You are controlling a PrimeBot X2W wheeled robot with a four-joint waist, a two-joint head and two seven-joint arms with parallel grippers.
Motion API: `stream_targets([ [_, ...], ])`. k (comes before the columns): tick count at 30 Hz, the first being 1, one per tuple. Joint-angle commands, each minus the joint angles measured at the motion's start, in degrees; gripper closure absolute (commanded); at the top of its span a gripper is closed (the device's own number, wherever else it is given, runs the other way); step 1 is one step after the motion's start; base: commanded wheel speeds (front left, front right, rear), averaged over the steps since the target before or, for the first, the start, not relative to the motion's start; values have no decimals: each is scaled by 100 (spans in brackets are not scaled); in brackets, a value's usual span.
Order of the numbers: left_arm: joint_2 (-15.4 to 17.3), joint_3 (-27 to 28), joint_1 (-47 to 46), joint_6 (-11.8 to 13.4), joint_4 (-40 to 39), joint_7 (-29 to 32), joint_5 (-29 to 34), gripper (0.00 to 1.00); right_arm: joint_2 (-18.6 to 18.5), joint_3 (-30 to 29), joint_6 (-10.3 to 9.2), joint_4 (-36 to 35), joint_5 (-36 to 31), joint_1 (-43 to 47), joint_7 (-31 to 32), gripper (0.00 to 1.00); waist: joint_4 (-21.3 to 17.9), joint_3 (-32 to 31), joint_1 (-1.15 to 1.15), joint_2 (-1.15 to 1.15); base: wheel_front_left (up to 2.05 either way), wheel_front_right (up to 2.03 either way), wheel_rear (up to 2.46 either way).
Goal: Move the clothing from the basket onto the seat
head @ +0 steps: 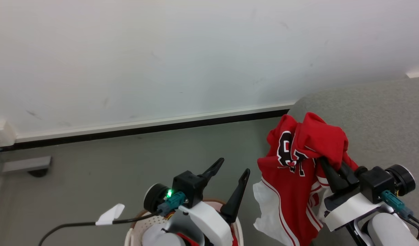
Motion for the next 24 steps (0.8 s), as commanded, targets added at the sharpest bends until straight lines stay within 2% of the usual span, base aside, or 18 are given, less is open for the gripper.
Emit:
stream_targets([
  [1, 0, 9, 72, 7, 20, -75, -41, 0, -30, -19, -13, -38, -35, 87, 5, 100, -250, 82, 0, 0, 0, 0, 0],
  [7, -60, -174, 52, -96, 119, -153, -97, 0, -178, -173, -12, -273, -74, 227, 125, 100, -802, 211, 0, 0, 0, 0, 0],
  [13, -85, -292, -46, -127, 151, -208, -87, 0, -241, -279, -12, -489, 5, 283, 257, 100, -1176, 375, 0, 0, 0, 0, 0],
  [19, 34, -354, -351, -199, -10, -88, 88, 0, -149, -601, -12, -669, -77, 4, 349, 100, -1244, 1027, 0, 0, 0, 0, 0],
  [24, 190, -416, -843, -355, -253, 156, 278, 0, -149, -991, -12, -631, -201, -782, 480, 100, -1172, 1890, 0, 0, 0, 0, 0],
])
